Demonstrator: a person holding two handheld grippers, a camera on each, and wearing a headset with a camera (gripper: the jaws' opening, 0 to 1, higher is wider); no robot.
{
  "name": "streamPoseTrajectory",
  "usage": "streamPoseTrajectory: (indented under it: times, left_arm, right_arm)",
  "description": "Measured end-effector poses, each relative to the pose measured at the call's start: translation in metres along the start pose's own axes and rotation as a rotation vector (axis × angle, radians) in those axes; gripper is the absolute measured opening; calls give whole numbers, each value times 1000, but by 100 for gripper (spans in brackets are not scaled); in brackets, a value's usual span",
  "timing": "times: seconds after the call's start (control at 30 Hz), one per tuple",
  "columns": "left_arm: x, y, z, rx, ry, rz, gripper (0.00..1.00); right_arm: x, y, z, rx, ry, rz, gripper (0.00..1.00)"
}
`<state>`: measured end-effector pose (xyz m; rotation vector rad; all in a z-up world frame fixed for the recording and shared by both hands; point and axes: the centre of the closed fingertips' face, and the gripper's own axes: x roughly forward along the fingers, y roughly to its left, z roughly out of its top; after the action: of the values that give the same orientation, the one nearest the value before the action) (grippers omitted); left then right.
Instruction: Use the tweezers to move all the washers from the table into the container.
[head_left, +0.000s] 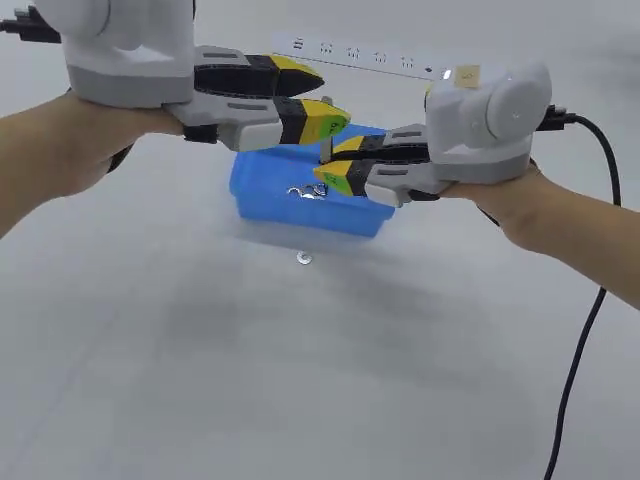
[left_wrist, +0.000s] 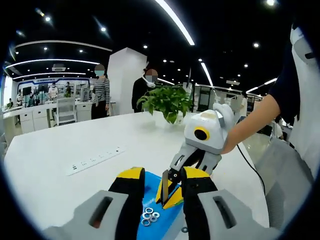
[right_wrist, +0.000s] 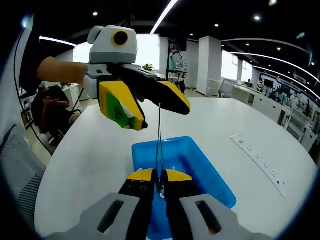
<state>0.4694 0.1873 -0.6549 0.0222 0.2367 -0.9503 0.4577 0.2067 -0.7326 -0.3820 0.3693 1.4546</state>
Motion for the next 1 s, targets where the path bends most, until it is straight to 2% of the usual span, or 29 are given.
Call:
streamPoseTrajectory:
  times: [0.17, 0.2, 0.3, 0.37, 0.43, 0.53, 0.6, 0.67, 0.83, 1.0]
  left_arm:
    - [0, 1, -5, -4, 18, -26, 27]
    - [0, 0, -8, 4, 29, -46, 26]
    - [-1, -8, -6, 12, 26, -98, 20]
    - [-2, -8, -5, 11, 29, -103, 18]
    - [-2, -10, -5, 18, 29, -113, 11]
    - [-2, -11, -5, 38, 36, -122, 8]
    - [-2, -16, -7, 85, 49, -143, 7]
    - [-1, -20, -9, 152, 67, -138, 7]
    - [3, -24, -10, 202, 84, -125, 4]
    - [2, -25, -3, 224, 72, -111, 4]
  right_arm:
    - [0, 6, 4, -1, -19, 35, 8]
    - [0, 6, 4, -12, -15, 38, 8]
    - [1, 8, 5, -14, -13, 48, 8]
    - [1, 8, 6, -14, -16, 49, 8]
    - [1, 8, 6, -14, -16, 53, 8]
    - [1, 11, 6, -22, -10, 61, 8]
    - [1, 12, 5, -31, -3, 65, 8]
    - [0, 14, 3, -48, 12, 67, 8]
    - [0, 12, 1, -46, 20, 51, 10]
    - [-1, 7, 5, -53, 14, 25, 11]
